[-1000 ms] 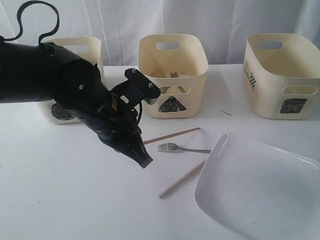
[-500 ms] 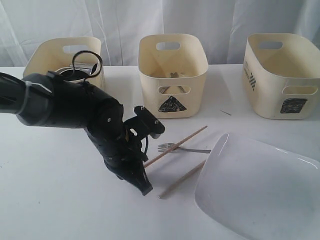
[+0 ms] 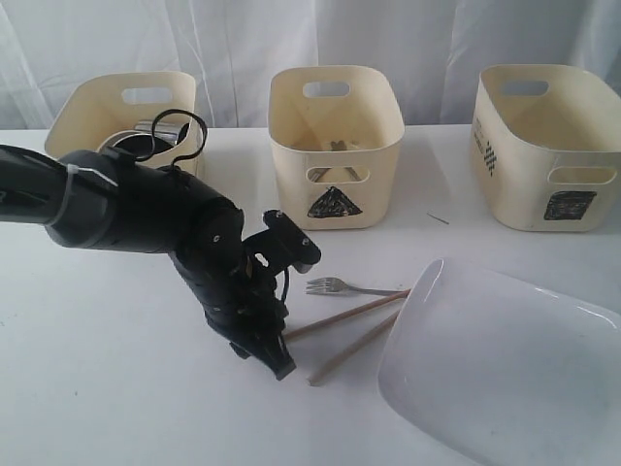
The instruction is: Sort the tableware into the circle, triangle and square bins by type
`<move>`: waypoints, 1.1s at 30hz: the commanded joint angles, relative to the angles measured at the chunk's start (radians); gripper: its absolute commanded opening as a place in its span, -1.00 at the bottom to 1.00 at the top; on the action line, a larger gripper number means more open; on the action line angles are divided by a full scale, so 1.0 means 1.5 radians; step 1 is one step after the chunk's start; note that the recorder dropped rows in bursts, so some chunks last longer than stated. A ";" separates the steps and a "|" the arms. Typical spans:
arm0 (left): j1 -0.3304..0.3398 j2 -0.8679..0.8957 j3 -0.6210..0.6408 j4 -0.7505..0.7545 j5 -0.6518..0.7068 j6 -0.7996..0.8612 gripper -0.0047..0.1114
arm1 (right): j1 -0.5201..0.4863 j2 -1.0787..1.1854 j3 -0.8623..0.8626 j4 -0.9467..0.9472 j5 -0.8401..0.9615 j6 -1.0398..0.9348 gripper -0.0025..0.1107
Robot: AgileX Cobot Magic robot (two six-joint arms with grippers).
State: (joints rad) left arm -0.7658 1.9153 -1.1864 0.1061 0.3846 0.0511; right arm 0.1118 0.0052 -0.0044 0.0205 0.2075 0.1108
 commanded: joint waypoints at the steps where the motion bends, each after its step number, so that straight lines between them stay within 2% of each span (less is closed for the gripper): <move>1: -0.002 0.002 0.007 -0.006 0.020 0.014 -0.12 | -0.002 -0.003 0.003 -0.004 -0.002 -0.001 -0.96; 9: -0.002 -0.060 0.007 -0.006 0.012 0.111 -0.04 | -0.002 -0.003 0.003 -0.004 -0.002 -0.001 -0.96; 16: -0.003 -0.065 0.002 -0.006 -0.052 0.144 0.06 | -0.002 -0.003 0.003 -0.004 -0.002 -0.001 -0.96; 25: -0.003 -0.048 -0.073 -0.024 -0.051 0.159 0.05 | -0.002 -0.003 0.003 -0.004 -0.002 -0.001 -0.96; 28: -0.017 -0.009 -0.119 -0.031 -0.038 0.162 0.05 | -0.002 -0.003 0.003 -0.004 -0.002 -0.001 -0.96; 33: -0.052 0.029 -0.146 -0.031 -0.013 0.162 0.05 | -0.002 -0.003 0.003 -0.004 -0.002 -0.001 -0.96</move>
State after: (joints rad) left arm -0.8321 1.9490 -1.3936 0.0713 0.3316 0.2951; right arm 0.1118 0.0052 -0.0044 0.0205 0.2075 0.1108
